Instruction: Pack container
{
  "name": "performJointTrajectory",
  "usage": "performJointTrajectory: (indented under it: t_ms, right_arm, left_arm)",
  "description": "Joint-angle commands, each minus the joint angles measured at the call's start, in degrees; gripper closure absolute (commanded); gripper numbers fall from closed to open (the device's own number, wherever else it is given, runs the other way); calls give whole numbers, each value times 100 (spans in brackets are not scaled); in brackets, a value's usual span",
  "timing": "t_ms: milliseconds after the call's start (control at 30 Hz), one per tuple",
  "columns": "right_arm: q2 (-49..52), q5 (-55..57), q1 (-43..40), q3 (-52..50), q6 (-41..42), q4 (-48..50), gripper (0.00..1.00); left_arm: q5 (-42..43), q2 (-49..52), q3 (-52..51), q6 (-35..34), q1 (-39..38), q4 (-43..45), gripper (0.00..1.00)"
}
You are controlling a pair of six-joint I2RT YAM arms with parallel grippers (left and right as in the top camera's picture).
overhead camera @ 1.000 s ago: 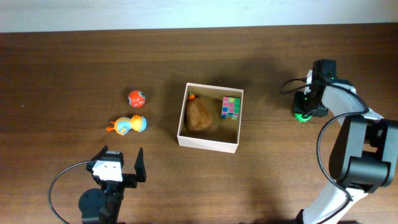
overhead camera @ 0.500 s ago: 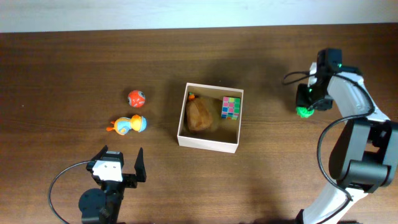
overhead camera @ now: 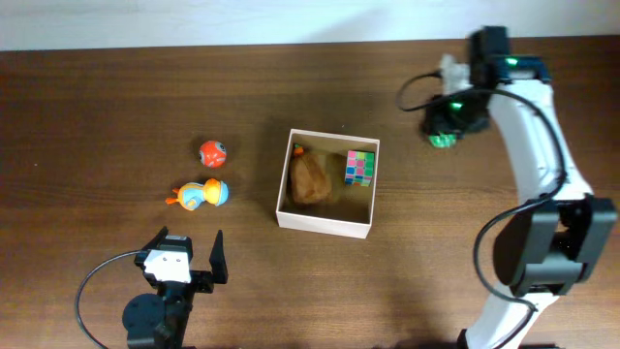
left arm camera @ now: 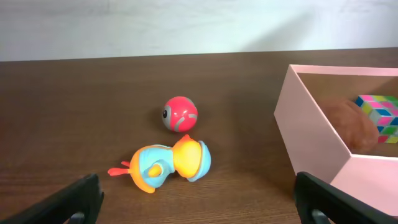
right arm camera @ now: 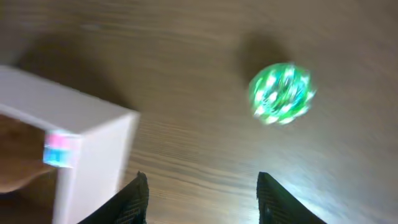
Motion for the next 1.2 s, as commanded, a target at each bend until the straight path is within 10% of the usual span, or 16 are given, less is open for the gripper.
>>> performJointTrajectory:
  t_ms: [0, 600, 1167]
  right_arm:
    - [15, -20, 485, 210, -125, 94, 49]
    - [44, 374, 199, 205, 52, 647, 45]
    - [1200, 1563, 219, 205, 2013, 2243, 42]
  left_arm:
    - [59, -55, -26, 109, 39, 0, 1]
    - [59, -55, -26, 109, 39, 0, 1]
    - [59, -55, -26, 109, 39, 0, 1]
